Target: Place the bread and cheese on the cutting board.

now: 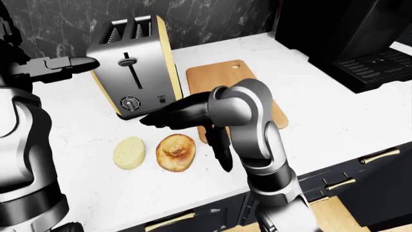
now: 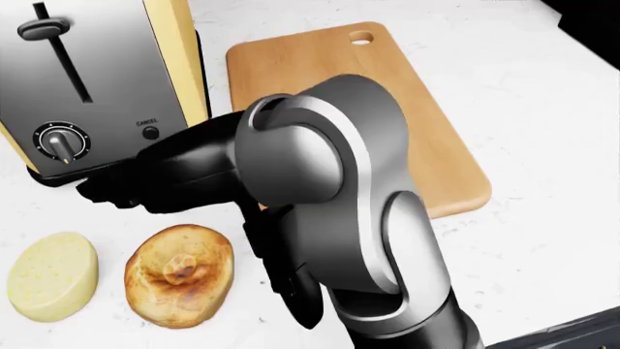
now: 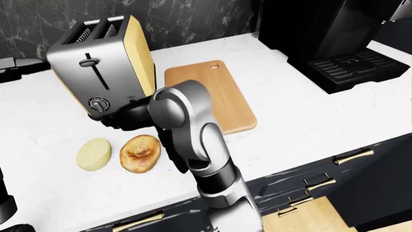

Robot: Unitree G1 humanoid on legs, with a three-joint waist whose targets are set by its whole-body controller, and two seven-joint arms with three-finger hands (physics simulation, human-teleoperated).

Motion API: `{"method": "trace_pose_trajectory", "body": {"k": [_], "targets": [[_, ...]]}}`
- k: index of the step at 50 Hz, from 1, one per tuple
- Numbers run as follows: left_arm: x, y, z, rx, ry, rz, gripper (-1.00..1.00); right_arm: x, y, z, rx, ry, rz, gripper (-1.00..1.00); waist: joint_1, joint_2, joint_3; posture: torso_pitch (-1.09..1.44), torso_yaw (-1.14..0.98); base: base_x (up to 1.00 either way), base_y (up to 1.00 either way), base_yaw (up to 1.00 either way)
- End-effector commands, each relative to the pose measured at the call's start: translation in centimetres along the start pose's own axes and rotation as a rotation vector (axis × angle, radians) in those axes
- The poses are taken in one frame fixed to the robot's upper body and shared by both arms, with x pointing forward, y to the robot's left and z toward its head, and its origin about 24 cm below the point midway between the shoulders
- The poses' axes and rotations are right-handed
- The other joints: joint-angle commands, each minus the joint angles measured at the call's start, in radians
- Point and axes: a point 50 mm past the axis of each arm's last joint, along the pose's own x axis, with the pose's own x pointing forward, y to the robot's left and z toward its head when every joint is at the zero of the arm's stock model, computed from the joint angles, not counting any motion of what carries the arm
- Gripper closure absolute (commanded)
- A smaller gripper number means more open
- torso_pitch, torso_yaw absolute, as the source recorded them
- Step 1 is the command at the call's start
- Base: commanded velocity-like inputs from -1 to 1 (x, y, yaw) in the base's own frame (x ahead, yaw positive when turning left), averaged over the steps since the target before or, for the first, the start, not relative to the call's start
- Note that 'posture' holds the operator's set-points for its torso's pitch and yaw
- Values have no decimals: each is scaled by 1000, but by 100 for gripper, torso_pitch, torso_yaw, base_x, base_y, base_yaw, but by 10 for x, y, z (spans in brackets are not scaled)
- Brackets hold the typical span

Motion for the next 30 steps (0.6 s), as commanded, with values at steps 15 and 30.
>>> {"method": "trace_pose_trajectory", "body": {"k": [15,30], "targets": [[4,5,20,0,-90,18,-100,15,-6,16,-85,-11,-35,-100,-2,13,-28,0,0,0,0,0],[3,7,20,0,-89,20,-100,31,-13,10,-142,111,-79,-100,-2,16,-30,0,0,0,0,0]]}}
